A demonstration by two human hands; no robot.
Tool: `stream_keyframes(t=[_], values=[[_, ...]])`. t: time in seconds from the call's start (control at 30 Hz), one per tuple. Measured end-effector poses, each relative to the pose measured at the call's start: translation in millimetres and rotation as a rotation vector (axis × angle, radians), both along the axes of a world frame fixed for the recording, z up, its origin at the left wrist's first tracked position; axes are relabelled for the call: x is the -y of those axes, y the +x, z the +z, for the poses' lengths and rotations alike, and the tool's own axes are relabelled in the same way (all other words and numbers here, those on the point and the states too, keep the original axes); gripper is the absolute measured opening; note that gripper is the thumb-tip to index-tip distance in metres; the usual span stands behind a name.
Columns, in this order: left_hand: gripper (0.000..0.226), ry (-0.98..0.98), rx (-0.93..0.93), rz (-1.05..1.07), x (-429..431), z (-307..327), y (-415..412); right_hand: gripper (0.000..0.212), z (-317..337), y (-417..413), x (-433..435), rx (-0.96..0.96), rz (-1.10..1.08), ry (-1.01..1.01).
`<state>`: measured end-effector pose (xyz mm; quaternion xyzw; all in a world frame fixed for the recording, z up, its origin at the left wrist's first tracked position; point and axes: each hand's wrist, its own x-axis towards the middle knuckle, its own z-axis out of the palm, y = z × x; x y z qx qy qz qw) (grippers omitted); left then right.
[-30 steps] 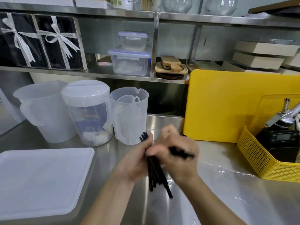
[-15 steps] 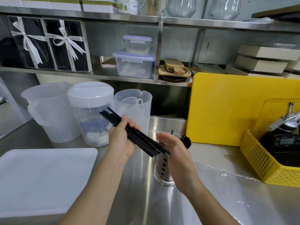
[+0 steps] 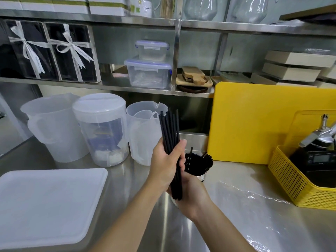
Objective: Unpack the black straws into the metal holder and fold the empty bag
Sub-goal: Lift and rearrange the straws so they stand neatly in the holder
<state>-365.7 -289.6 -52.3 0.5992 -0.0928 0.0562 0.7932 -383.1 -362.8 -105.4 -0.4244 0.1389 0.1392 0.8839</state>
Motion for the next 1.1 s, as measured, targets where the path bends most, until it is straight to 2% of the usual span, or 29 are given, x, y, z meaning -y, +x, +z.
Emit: stream_keyframes(t=[0.07, 0.17, 0.23, 0.33, 0.47, 0.67, 0.77, 0.87, 1.1], values=[[0.015, -0.018, -0.040, -0.123, -4.9, 0.2, -1.5, 0.035, 7.3, -2.4, 8.6, 0.139, -0.028, -0.229], [0.037, 0.015, -0.073, -0.305, -10.0, -4.0, -6.4, 0.036, 34.3, -6.5, 21.2, 0.442, -0.135, -0.288], [0.054, 0.033, -0.083, -0.396, -9.4, -9.1, -10.2, 0.034, 51.5, -8.4, 25.8, 0.542, -0.093, -0.358], [0.057, 0.042, -0.105, -0.437, -4.3, -12.0, -16.2, 0.026, 66.0, -11.0, 27.6, 0.529, -0.025, -0.476], [0.042, 0.005, -0.154, -0.444, -2.8, -11.7, -21.7, 0.016, 63.1, -11.6, 29.3, 0.532, -0.079, -0.458], [0.026, -0.078, -0.244, -0.480, -9.1, -16.8, -21.9, 0.017, 56.4, -4.2, 31.8, 0.507, -0.072, -0.372], [0.023, -0.055, -0.273, -0.488, -12.4, -19.4, -20.0, 0.024, 51.0, -0.4, 35.1, 0.460, -0.073, -0.395], [0.019, -0.064, -0.277, -0.507, -12.9, -18.6, -21.7, 0.035, 46.7, 3.6, 40.3, 0.432, -0.021, -0.336], [0.020, -0.120, -0.280, -0.558, -13.9, -19.8, -23.6, 0.036, 40.8, 7.3, 43.2, 0.448, 0.008, -0.302]])
